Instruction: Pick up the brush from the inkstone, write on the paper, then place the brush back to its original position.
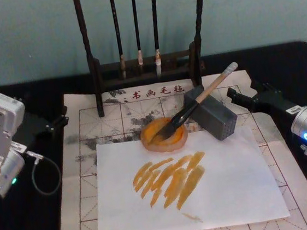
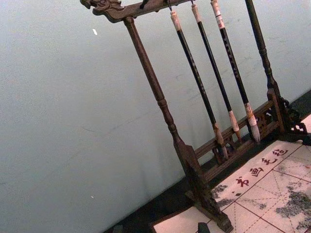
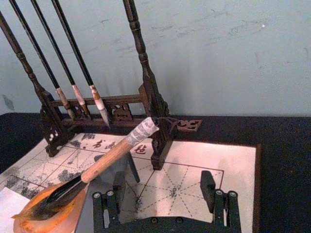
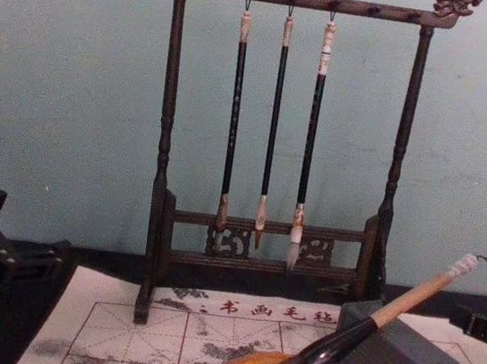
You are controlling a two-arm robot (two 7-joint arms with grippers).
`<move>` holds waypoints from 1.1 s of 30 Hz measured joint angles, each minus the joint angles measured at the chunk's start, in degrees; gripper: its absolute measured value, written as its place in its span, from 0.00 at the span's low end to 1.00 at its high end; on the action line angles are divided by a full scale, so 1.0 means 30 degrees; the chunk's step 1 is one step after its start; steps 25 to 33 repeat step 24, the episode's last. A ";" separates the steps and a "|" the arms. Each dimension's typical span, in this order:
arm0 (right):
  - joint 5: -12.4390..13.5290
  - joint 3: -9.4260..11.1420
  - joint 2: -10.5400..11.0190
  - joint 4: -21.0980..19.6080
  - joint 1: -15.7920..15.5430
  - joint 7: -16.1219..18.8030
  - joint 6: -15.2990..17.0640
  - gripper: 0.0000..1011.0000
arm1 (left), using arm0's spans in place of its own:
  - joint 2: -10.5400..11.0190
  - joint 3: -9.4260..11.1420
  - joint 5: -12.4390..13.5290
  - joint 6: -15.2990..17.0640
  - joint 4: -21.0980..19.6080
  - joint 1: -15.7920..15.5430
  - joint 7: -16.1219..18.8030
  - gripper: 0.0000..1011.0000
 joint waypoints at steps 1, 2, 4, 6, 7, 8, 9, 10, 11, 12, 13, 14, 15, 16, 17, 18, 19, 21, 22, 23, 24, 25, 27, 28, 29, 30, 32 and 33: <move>0.0000 0.0000 0.0000 0.0000 0.0000 0.0000 0.0000 0.99 | -0.0001 0.0000 0.0001 0.0000 0.0000 0.0000 -0.0001 0.99; 0.0000 0.0000 -0.0001 0.0000 0.0000 -0.0001 0.0000 0.99 | 0.0000 0.0000 0.0001 0.0001 0.0000 0.0000 -0.0001 0.99; -0.0001 0.0000 0.0000 0.0000 0.0000 -0.0001 0.0000 0.99 | 0.0000 0.0000 0.0001 0.0000 0.0001 0.0000 -0.0001 0.99; 0.0000 0.0000 -0.0001 0.0000 0.0000 -0.0001 -0.0001 0.99 | 0.0000 -0.0001 0.0000 0.0000 0.0000 0.0000 0.0000 0.99; -0.0001 0.0000 -0.0001 0.0000 0.0000 0.0001 0.0000 0.99 | 0.0001 0.0000 0.0001 0.0001 0.0000 0.0001 -0.0001 0.99; 0.0000 0.0000 0.0000 0.0000 0.0000 0.0000 0.0000 0.99 | 0.0001 0.0000 0.0001 0.0000 0.0000 0.0000 -0.0001 0.99; -0.0001 0.0001 -0.0001 0.0000 -0.0001 0.0000 0.0000 0.99 | 0.0000 0.0000 0.0001 -0.0001 0.0000 0.0000 -0.0001 0.99; -0.0001 0.0000 0.0000 0.0000 0.0000 -0.0001 0.0000 0.99 | 0.0000 -0.0001 0.0001 0.0001 0.0000 0.0000 -0.0001 0.99; -0.0001 0.0001 -0.0001 0.0001 0.0000 -0.0001 -0.0001 0.99 | -0.0001 -0.0001 0.0001 0.0000 0.0000 -0.0001 -0.0001 0.99; -0.0001 0.0000 0.0000 0.0001 0.0000 -0.0001 0.0000 0.99 | 0.0000 0.0000 0.0001 0.0000 0.0000 -0.0001 -0.0001 0.99; -0.0001 0.0001 -0.0001 0.0001 0.0000 0.0000 0.0000 0.99 | 0.0000 0.0000 0.0002 -0.0001 0.0000 0.0000 -0.0001 0.99; -0.0001 0.0000 0.0000 0.0000 -0.0001 0.0000 0.0000 0.99 | 0.0000 0.0000 0.0000 0.0000 0.0000 0.0000 0.0000 0.99; -0.0001 0.0000 -0.0001 0.0001 -0.0001 -0.0001 0.0000 0.99 | 0.0000 0.0000 0.0001 0.0000 0.0001 0.0001 -0.0001 0.99; -0.0001 0.0000 -0.0001 0.0001 0.0000 0.0000 0.0000 0.99 | 0.0000 -0.0001 0.0001 0.0000 0.0001 0.0000 -0.0001 0.99; -0.0001 0.0000 -0.0001 0.0001 0.0000 -0.0001 0.0000 0.99 | 0.0000 0.0000 0.0001 0.0000 0.0000 0.0000 -0.0001 0.99; -0.0001 0.0000 -0.0001 0.0001 0.0000 -0.0001 0.0000 0.99 | 0.0001 0.0000 0.0001 0.0000 0.0000 0.0001 -0.0001 0.99; -0.0001 0.0000 -0.0001 0.0000 0.0000 0.0000 0.0000 0.99 | 0.0000 0.0000 0.0001 0.0000 0.0000 0.0000 -0.0001 0.99; -0.0001 0.0000 -0.0001 0.0000 0.0000 -0.0001 0.0000 0.99 | 0.0000 0.0000 0.0002 0.0000 0.0000 0.0000 -0.0001 0.99; -0.0002 0.0000 -0.0001 0.0001 0.0000 -0.0001 0.0000 0.99 | 0.0000 0.0000 0.0002 0.0000 0.0000 0.0000 -0.0001 0.99; -0.0001 0.0001 -0.0001 0.0001 0.0000 -0.0001 0.0000 0.99 | 0.0000 0.0000 0.0001 0.0000 0.0000 0.0000 -0.0001 0.99; -0.0001 0.0001 -0.0001 0.0000 -0.0001 0.0000 0.0000 0.99 | 0.0000 -0.0001 0.0001 0.0001 0.0000 0.0001 -0.0001 0.99; -0.0001 0.0001 -0.0001 0.0000 -0.0001 0.0000 0.0000 0.99 | 0.0000 -0.0001 0.0001 0.0001 0.0000 0.0001 -0.0001 0.99; -0.0001 0.0001 -0.0001 0.0000 -0.0001 0.0000 0.0000 0.99 | 0.0000 -0.0001 0.0001 0.0001 0.0000 0.0001 -0.0001 0.99; -0.0001 0.0001 -0.0001 0.0000 -0.0001 0.0000 0.0000 0.99 | 0.0000 -0.0001 0.0001 0.0001 0.0000 0.0001 -0.0001 0.99; -0.0001 0.0001 -0.0001 0.0000 -0.0001 0.0000 0.0000 0.99 | 0.0000 -0.0001 0.0001 0.0001 0.0000 0.0001 -0.0001 0.99; -0.0001 0.0001 -0.0001 0.0000 -0.0001 0.0000 0.0000 0.99 | 0.0000 -0.0001 0.0001 0.0001 0.0000 0.0001 -0.0001 0.99; -0.0001 0.0001 -0.0001 0.0000 -0.0001 0.0000 0.0000 0.99 | 0.0000 -0.0001 0.0001 0.0001 0.0000 0.0001 -0.0001 0.99; -0.0001 0.0001 -0.0001 0.0000 -0.0001 0.0000 0.0000 0.99 | 0.0000 -0.0001 0.0001 0.0001 0.0000 0.0001 -0.0001 0.99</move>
